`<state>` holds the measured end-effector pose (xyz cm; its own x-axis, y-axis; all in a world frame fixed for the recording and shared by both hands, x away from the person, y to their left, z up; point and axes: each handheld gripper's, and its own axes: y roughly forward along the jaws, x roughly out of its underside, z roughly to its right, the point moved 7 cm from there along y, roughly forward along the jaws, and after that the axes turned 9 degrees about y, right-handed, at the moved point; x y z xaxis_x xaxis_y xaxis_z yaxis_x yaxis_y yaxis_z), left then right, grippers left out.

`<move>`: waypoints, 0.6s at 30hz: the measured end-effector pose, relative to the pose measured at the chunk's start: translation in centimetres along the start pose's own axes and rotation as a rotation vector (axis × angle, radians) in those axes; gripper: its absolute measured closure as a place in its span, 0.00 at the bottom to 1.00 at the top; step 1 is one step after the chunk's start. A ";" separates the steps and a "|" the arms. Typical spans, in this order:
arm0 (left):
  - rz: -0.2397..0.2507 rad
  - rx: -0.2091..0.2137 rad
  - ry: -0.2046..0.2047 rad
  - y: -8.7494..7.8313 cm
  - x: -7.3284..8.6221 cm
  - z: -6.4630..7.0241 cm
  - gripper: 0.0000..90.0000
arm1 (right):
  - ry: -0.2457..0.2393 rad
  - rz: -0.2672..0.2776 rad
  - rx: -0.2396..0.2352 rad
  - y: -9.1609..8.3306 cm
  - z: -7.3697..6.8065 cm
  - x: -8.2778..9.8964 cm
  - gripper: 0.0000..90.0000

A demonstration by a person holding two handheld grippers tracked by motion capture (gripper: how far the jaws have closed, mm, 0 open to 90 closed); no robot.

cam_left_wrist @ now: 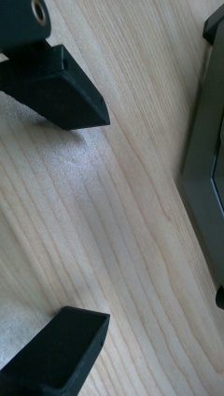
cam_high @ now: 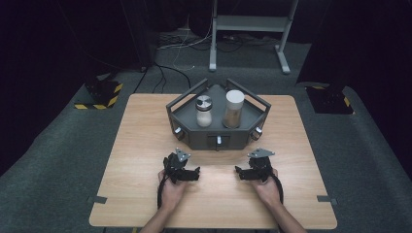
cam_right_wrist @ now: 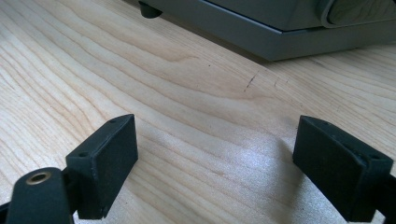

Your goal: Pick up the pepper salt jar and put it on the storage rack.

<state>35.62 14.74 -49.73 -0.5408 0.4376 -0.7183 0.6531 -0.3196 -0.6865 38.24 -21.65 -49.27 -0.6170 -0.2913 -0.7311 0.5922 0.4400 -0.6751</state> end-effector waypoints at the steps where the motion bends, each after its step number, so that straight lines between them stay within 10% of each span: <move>1: 0.002 -0.002 -0.003 0.0 0.0 0.1 0.07 | 0.000 0.000 0.000 0.0 0.0 0.0 0.15; 18: 0.001 -0.003 -0.002 0.0 0.0 0.1 0.07 | 0.002 0.000 0.003 0.0 0.0 0.0 0.15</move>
<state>35.59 14.69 -49.75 -0.5409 0.4360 -0.7192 0.6555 -0.3173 -0.6853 38.20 -21.61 -49.27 -0.6184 -0.2894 -0.7307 0.5936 0.4373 -0.6755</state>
